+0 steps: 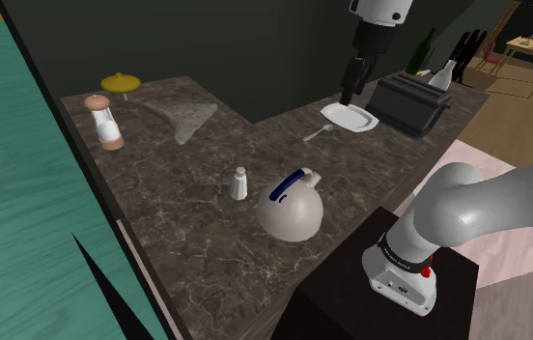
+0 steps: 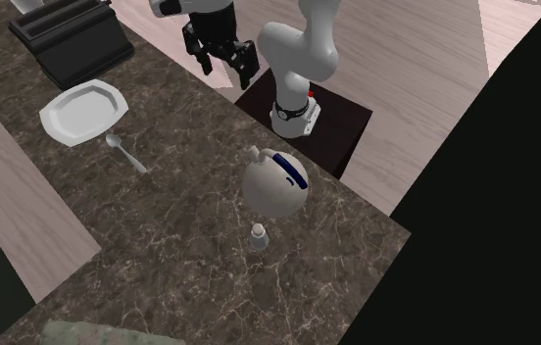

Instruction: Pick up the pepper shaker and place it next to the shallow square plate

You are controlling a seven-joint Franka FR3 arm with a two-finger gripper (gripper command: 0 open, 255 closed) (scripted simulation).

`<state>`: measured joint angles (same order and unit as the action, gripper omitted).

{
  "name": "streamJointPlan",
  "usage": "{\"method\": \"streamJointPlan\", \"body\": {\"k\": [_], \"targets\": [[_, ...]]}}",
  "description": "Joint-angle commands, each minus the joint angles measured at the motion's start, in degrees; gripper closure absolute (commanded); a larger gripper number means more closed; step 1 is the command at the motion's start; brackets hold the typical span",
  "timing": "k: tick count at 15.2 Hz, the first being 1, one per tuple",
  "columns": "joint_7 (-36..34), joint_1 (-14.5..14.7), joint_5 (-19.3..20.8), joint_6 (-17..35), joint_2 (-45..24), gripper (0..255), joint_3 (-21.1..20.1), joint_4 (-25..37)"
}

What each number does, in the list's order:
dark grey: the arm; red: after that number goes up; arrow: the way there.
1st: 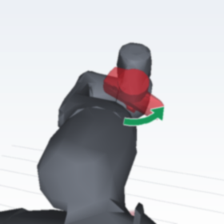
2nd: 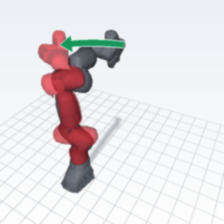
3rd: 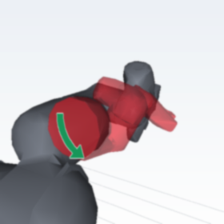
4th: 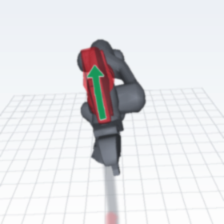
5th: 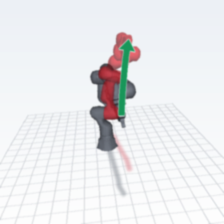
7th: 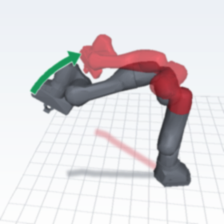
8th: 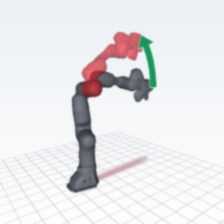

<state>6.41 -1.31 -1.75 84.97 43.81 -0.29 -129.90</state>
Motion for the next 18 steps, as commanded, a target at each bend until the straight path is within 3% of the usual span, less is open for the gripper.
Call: {"method": "streamJointPlan", "body": {"k": [1, 10, 18], "targets": [[0.00, 0.00, 0.00, 0.00, 0.00, 0, 0.00, 0.00], [-6.57, 2.25, -3.47, 14.85, -9.61, 0, -7.24, -4.35], [-12.77, 3.57, -3.83, 27.28, -22.65, 0, -13.49, -3.00]]}}
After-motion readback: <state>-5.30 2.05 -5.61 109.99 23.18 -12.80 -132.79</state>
